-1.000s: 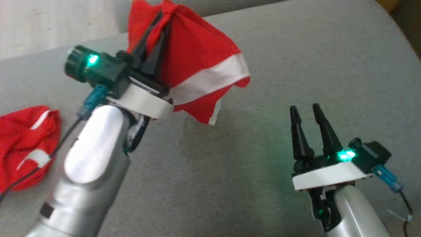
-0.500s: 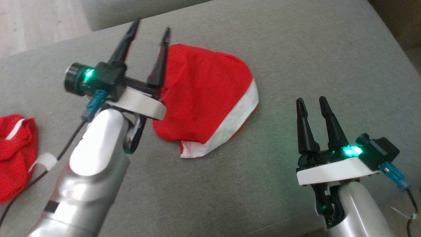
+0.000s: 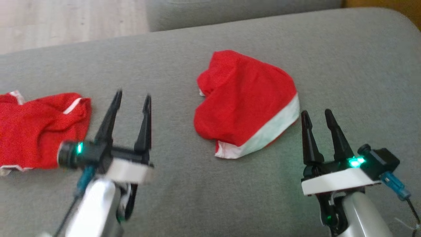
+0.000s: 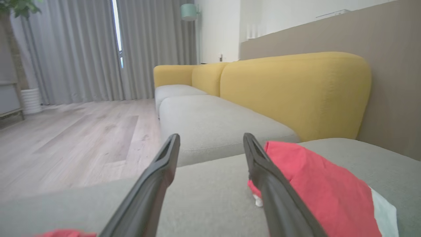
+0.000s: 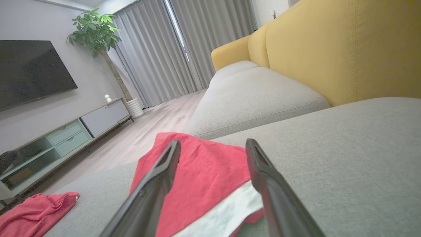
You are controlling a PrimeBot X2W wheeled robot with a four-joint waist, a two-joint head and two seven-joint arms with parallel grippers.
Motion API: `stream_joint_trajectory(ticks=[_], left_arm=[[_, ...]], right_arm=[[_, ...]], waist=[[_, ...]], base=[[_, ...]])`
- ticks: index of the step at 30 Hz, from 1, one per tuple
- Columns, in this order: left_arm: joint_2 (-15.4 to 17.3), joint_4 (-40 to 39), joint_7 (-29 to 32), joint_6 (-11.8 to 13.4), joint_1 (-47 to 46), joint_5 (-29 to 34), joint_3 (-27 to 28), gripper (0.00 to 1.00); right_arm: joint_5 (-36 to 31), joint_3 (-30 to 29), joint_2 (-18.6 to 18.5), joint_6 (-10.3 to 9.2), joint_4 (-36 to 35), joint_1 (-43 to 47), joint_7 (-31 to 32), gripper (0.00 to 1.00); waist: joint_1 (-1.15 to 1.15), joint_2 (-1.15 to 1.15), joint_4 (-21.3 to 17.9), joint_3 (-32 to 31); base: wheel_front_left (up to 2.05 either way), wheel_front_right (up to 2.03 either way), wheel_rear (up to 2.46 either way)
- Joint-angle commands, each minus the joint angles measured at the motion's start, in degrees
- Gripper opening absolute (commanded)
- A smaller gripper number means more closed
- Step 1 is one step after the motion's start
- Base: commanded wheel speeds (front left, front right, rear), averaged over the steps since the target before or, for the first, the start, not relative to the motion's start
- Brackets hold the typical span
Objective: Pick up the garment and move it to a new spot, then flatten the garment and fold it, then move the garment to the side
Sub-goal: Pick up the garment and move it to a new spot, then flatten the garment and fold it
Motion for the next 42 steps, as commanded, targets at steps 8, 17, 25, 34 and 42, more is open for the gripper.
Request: stream_joint_trajectory(ticks=[8,17,25,34,42], left_arm=[[-3.26,-6.68,-0.28,0.69,7.49,1.72,6.77,1.0],[-5.55,-6.54,-0.29,-1.9,7.13,4.33,8.51,1.0],[-7.16,-5.46,-0.29,-3.44,6.88,5.23,9.06,1.0],[-7.96,-5.15,-0.29,-4.07,6.44,5.3,9.87,1.0],[-8.27,-5.09,-0.29,-4.29,6.45,5.45,10.54,1.0]], right_arm=[[-1.9,0.6,-0.23,0.43,-0.62,0.38,-0.62,1.0],[-6.64,9.12,-0.23,0.43,5.04,-2.4,-0.45,1.0],[-11.16,17.99,-0.23,0.43,20.19,-10.3,5.38,1.0],[-14.52,18.81,-0.23,0.43,32.46,-15.73,12.46,1.0],[-14.55,20.54,-0.23,0.43,36.97,-18.14,13.44,0.0]], waist=[[0.0,0.0,3.89,-1.22],[0.0,0.0,6.51,-0.29],[0.0,0.0,9.12,0.78],[0.0,0.0,11.07,1.94],[0.0,0.0,10.86,2.27]], base=[[0.0,0.0,0.0],[0.0,0.0,0.0],[0.0,0.0,0.0],[0.0,0.0,0.0],[0.0,0.0,0.0]])
